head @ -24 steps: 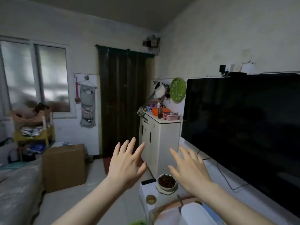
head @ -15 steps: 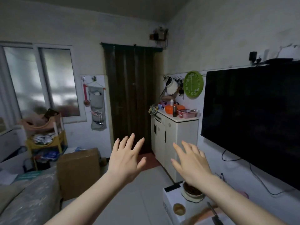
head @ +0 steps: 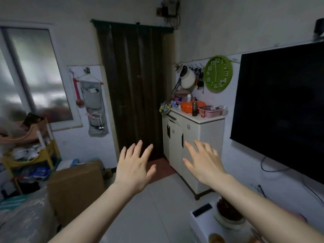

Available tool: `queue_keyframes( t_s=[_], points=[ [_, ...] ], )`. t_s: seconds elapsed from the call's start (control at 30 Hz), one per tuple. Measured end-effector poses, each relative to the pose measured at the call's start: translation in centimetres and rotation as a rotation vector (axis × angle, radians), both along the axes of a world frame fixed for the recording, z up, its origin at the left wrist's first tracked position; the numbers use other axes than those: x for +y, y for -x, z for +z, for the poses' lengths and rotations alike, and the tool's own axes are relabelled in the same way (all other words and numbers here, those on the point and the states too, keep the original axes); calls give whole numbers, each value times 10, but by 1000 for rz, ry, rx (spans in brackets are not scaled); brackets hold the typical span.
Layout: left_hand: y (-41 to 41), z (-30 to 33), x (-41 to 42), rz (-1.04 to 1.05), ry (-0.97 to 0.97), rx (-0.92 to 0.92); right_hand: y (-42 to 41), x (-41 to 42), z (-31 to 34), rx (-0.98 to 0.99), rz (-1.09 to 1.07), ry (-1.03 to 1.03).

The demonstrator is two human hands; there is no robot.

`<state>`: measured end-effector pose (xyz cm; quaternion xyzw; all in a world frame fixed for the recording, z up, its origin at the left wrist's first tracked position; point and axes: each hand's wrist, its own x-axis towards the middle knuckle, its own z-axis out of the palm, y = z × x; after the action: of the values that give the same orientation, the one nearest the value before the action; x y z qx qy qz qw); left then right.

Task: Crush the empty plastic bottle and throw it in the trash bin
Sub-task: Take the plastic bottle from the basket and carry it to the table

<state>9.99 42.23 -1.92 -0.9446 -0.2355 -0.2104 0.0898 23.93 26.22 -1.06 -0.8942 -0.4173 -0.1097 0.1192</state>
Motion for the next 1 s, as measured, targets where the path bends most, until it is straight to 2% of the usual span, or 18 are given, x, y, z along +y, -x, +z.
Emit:
queue_keyframes(
  t_s=[0.33, 0.5, 0.73, 0.87, 1.0],
  points=[
    [-125, -20, 163, 1, 47, 32, -144, 162, -10, 27, -33, -20],
    [-193, -31, 241, -25, 79, -12, -202, 223, -20, 35, -71, 8],
    [-319, -49, 346, -200, 66, 13, -288, 305, -33, 30, -246, -8],
    [-383, -32, 411, -292, -5, 60, -333, 345, -24, 35, -382, -40],
    [-453, -9, 461, -378, -36, 18, -370, 378, -23, 34, -502, -80]
  ],
)
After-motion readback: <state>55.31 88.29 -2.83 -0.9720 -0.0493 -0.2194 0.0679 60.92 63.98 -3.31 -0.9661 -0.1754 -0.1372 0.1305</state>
